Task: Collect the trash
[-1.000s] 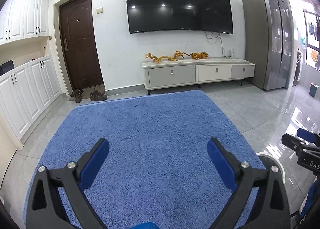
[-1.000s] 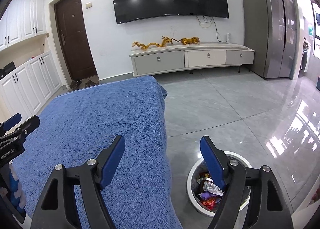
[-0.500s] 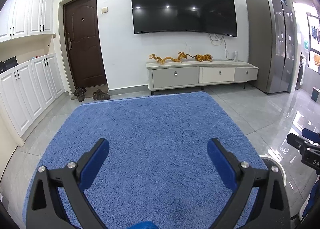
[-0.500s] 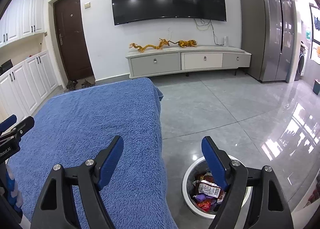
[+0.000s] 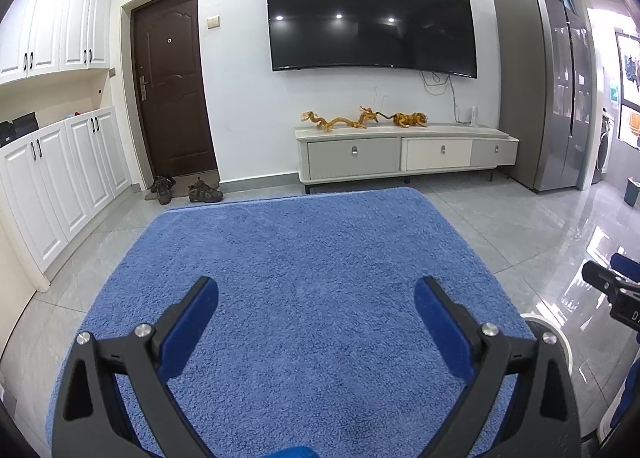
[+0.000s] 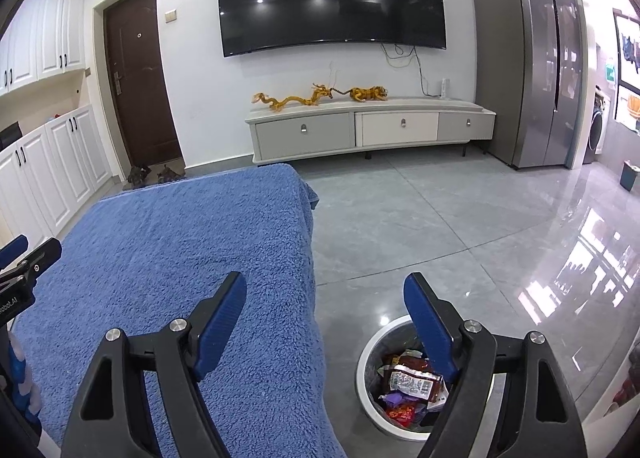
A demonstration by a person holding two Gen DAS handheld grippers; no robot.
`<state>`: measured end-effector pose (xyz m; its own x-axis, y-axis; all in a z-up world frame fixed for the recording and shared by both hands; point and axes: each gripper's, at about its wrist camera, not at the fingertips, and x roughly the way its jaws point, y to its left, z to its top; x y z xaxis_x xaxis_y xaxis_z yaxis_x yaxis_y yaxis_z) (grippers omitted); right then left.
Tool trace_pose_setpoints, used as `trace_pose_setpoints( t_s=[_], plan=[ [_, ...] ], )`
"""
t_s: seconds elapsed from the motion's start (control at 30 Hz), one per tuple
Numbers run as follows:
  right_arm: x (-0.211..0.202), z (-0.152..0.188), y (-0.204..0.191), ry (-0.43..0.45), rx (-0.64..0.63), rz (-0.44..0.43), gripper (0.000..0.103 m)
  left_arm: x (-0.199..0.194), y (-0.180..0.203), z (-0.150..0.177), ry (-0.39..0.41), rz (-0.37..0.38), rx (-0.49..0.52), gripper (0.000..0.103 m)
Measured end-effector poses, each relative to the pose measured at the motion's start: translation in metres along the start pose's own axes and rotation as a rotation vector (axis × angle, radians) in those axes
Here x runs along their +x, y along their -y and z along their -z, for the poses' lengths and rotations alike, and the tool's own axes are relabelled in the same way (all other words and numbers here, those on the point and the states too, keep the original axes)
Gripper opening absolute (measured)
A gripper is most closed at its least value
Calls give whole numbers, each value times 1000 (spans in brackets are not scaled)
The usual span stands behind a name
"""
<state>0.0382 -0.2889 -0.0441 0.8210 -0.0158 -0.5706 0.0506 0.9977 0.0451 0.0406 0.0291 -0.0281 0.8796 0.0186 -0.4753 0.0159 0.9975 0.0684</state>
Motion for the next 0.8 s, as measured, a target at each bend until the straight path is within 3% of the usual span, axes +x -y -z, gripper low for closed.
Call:
trace_pose_setpoints(
  t_s=[0.8],
  plan=[
    [-13,-5,8,46,7,29,84,-8,-1,2,3,5,-12,99]
  ],
)
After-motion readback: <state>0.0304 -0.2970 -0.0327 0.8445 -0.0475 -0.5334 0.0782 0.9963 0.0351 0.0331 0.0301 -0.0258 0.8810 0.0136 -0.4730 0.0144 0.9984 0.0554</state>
